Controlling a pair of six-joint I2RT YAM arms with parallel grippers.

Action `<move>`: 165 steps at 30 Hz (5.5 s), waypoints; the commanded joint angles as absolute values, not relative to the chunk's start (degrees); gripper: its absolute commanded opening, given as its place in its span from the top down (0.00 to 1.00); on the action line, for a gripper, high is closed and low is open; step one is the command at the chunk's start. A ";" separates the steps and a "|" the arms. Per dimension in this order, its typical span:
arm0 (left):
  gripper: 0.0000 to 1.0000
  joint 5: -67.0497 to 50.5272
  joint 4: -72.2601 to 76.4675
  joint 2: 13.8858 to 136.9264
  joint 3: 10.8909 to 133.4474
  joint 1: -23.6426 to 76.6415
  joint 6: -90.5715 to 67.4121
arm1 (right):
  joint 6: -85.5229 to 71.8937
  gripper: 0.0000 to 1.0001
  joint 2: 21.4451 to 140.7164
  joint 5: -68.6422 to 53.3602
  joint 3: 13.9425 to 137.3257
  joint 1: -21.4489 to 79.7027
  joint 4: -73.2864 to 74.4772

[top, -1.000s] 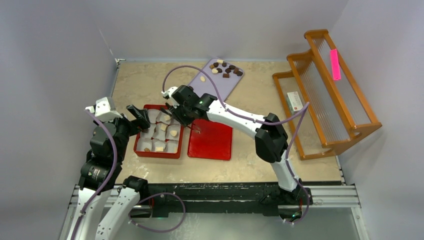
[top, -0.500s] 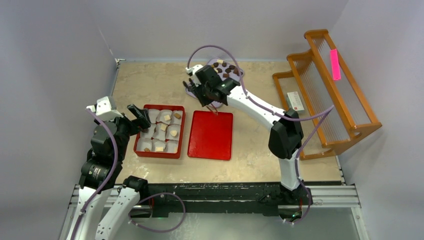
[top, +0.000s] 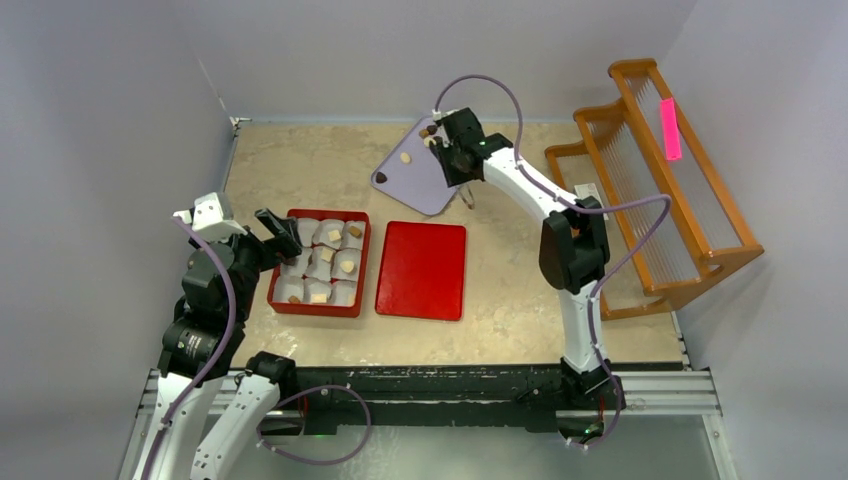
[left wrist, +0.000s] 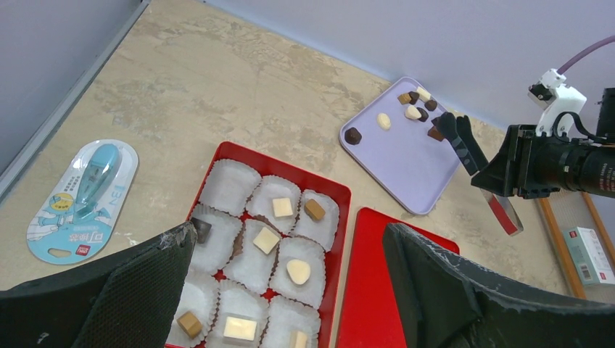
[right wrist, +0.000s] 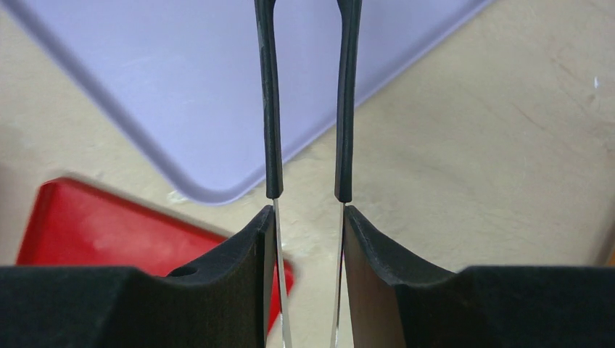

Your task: Pack the chocolate

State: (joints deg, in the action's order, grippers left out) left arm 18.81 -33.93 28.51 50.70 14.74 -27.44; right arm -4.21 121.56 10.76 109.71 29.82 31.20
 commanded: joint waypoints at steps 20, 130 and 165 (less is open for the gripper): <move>0.01 18.72 -31.73 29.11 50.32 14.33 -27.60 | -8.02 0.58 128.80 10.54 115.69 25.11 32.76; 0.02 17.53 -31.46 30.08 50.19 14.24 -27.33 | -0.79 0.59 139.96 2.92 139.23 17.15 48.32; 0.02 17.40 -31.38 30.27 50.19 14.24 -27.33 | 4.02 0.56 148.50 1.71 145.65 19.16 47.62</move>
State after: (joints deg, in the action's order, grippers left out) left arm 17.76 -33.58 30.04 50.68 14.63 -27.42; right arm 2.72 148.16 1.78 142.80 18.79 48.31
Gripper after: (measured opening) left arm 0.985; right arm 0.432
